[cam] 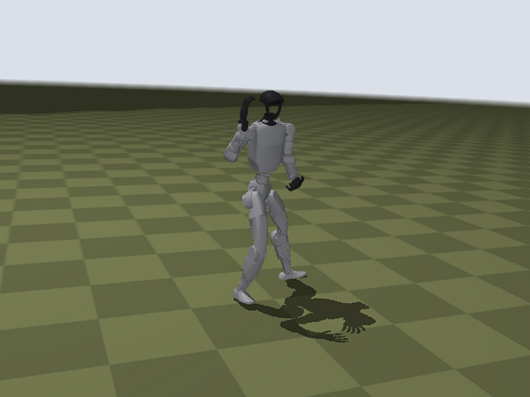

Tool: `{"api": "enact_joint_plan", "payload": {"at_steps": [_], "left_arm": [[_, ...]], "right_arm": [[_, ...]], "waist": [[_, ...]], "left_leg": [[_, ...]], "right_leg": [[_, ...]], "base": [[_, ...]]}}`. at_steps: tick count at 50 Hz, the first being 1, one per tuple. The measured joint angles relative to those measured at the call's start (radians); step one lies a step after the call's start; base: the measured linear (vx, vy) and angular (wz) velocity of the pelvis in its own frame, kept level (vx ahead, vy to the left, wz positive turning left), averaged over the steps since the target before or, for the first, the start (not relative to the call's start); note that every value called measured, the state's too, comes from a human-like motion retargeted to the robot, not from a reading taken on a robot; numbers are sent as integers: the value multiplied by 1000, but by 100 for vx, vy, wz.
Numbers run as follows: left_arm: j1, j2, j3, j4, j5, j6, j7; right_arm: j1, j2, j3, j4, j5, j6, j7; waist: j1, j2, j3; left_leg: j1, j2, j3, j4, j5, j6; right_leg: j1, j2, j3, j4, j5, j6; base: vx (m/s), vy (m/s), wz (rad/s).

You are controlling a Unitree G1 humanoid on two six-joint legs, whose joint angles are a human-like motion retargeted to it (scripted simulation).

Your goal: Kungfu

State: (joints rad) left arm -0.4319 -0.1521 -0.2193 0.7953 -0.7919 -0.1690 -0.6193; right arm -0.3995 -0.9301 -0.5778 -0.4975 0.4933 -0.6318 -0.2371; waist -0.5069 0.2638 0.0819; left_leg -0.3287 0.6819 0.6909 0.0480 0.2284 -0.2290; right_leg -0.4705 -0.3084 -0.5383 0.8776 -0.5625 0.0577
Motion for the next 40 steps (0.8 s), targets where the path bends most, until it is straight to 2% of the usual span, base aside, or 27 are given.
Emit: {"api": "enact_joint_plan", "payload": {"at_steps": [5, 10, 16, 20, 23, 27, 29, 31, 35, 38, 40], "left_arm": [[-86, 15, -151, -248, 1, -20, -58], [-101, 79, -183, -301, 88, -72, -43], [-62, 131, -90, -183, 158, -98, -1], [-65, 180, 8, -26, 257, -115, 16], [-63, 257, 89, 115, 448, -145, 56], [-18, 388, 182, 274, 751, -188, 190], [26, 452, 211, 333, 896, -161, 268], [85, 516, 222, 364, 994, -94, 333], [233, 596, 214, 379, 1164, 7, 431], [343, 555, 189, 438, 1326, 101, 554], [434, 514, 207, 508, 1454, 180, 582]], "right_arm": [[62, -52, -84, -52, -88, 2, -43], [127, -75, -147, -46, -117, 6, -95], [229, -73, -231, -9, -101, 18, -77], [288, -54, -277, 39, -97, 25, -55], [331, -30, -286, 101, -97, 35, -28], [381, -6, -240, 251, -129, 38, 16], [407, 12, -199, 360, -147, 25, 60], [432, 50, -145, 479, -137, 13, 117], [515, 210, -32, 708, -54, 36, 248], [531, 413, 77, 892, 22, 77, 300], [491, 562, 168, 1007, 118, 92, 343]], "waist": [[-66, 4, 11], [-98, 0, 17], [-81, -3, 17], [-60, 4, 34], [-41, 19, 53], [23, 42, 66], [76, 50, 58], [139, 50, 44], [284, 64, 4], [462, 44, -59], [616, 8, -108]], "left_leg": [[80, -13, 143, -11, 10, 13], [125, -46, 200, -17, -1, 32], [141, -73, 203, -10, -42, 8], [86, -67, 134, 39, -83, 2], [-13, -46, 34, 127, -129, 21], [-158, -23, -104, 260, -196, 60], [-222, -30, -168, 317, -226, 80], [-284, -51, -232, 369, -247, 94], [-407, -152, -388, 436, -256, 110], [-449, -247, -439, 444, -261, 126], [-464, -298, -449, 453, -278, 140]], "right_leg": [[-8, -12, 34, -11, 16, -8], [10, -24, 68, -50, 52, -2], [58, -38, 83, -119, 111, 21], [110, -37, 71, -186, 166, 47], [165, -15, 46, -260, 218, 68], [239, 22, 20, -353, 289, 97], [278, 30, 2, -386, 315, 114], [322, 27, -25, -411, 333, 129], [455, 41, -124, -491, 372, 158], [547, 62, -184, -556, 400, 166], [600, 71, -229, -599, 423, 168]], "base": [[-4, 3, -36], [1, 12, -11], [10, 23, 10], [15, 40, 51], [12, 35, 85], [18, 42, 89], [25, 46, 99], [29, 48, 125], [32, 55, 197], [25, 52, 222], [10, 20, 186]]}}
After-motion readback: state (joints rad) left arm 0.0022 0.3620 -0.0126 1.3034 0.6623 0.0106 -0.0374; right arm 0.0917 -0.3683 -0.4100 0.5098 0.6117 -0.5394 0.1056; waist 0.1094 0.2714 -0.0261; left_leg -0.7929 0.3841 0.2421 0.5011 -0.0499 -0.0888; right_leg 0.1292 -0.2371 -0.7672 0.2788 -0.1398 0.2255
